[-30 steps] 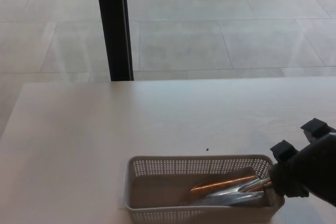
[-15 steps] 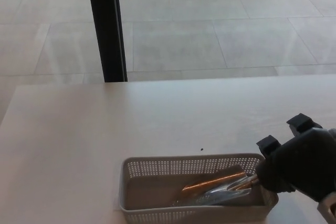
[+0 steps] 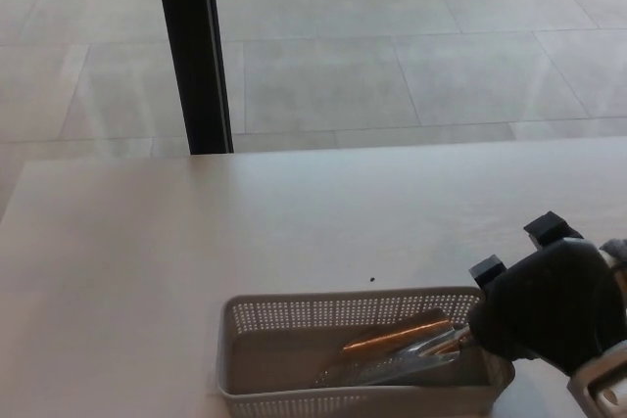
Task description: A garden tool is kept on the righthand side and a container is kept on the lefthand side on a desk infront of the robot. the robot uses its right hand to pick up the garden tool and makes a scooping motion inside the container
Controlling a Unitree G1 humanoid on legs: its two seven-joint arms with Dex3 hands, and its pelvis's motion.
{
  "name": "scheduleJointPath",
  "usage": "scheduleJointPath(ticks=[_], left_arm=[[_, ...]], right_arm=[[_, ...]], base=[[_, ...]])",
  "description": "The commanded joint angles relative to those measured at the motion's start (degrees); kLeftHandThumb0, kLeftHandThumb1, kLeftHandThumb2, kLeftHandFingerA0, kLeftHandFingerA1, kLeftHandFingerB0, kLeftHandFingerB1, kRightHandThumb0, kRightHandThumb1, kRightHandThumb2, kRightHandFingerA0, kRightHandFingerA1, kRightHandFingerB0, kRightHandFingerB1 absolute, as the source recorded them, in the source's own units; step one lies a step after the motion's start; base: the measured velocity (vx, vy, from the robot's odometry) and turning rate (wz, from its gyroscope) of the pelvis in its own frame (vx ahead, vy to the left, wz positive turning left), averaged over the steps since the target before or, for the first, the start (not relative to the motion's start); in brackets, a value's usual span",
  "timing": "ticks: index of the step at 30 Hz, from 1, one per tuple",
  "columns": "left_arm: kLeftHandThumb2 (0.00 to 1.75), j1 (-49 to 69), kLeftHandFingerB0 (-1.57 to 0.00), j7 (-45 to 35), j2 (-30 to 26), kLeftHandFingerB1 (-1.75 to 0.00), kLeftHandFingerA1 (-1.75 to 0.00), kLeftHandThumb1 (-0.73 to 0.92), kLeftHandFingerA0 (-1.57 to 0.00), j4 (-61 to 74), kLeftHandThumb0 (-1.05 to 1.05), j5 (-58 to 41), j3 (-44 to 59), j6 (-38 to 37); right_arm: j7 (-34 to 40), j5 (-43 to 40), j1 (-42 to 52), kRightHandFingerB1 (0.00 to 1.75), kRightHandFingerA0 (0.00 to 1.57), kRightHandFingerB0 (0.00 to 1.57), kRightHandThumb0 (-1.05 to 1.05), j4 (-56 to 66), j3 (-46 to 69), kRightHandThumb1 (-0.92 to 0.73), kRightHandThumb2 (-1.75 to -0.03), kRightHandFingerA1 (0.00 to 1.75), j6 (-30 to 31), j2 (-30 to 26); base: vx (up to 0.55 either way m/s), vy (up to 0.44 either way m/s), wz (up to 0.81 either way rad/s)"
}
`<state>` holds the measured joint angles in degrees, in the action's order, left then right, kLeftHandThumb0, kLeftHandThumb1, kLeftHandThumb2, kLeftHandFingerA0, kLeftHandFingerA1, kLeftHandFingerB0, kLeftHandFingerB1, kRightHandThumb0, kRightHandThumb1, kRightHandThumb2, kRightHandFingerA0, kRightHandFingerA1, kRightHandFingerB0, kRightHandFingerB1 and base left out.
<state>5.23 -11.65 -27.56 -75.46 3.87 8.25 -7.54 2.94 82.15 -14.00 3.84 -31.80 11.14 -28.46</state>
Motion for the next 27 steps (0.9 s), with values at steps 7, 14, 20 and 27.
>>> scheduleJointPath(ticks=[7, 14, 20, 27], left_arm=[[1.0, 1.1, -0.84, -0.7, -0.8, -0.91, -0.98, -0.09, -0.89, 0.0, -0.49, 0.1, -0.1, -1.3], [0.94, 0.8, -0.85, -0.9, -1.0, -0.91, -0.98, -0.08, -0.95, -0.1, -0.44, -0.2, 0.3, -0.5], [0.95, 1.4, -0.82, -1.0, -0.8, -0.9, -0.97, -0.06, -0.89, -0.1, -0.45, -0.4, 0.4, -0.6], [1.01, 2.1, -0.79, -0.1, -0.9, -0.9, -0.97, -0.04, -0.87, -0.4, -0.49, 0.1, 0.2, -0.4]], right_arm=[[-1.4, -14.6, 1.3, 1.27, 0.9, 0.81, -0.3, 1.3, 1.3, -0.6, -0.77, 1.75, -4.9, 8.6], [-3.5, -30.3, 3.5, 1.71, 0.92, 0.67, -0.21, 1.2, 14.6, -0.48, -1.0, 1.75, -1.9, 14.8], [-3.1, -42.8, 6.5, 1.62, 0.95, 0.79, -0.16, 2.3, 26.2, -0.41, -1.19, 1.75, -3.3, 18.6], [-3.8, -51.9, 5.9, 1.54, 0.89, 0.77, -0.13, 4.1, 38.9, -0.5, -1.07, 1.75, -1.6, 22.1]], base=[[0.0, 0.0, 0.0], [0.0, 0.0, 0.0], [0.0, 0.0, 0.02], [0.0, 0.0, 0.0]])
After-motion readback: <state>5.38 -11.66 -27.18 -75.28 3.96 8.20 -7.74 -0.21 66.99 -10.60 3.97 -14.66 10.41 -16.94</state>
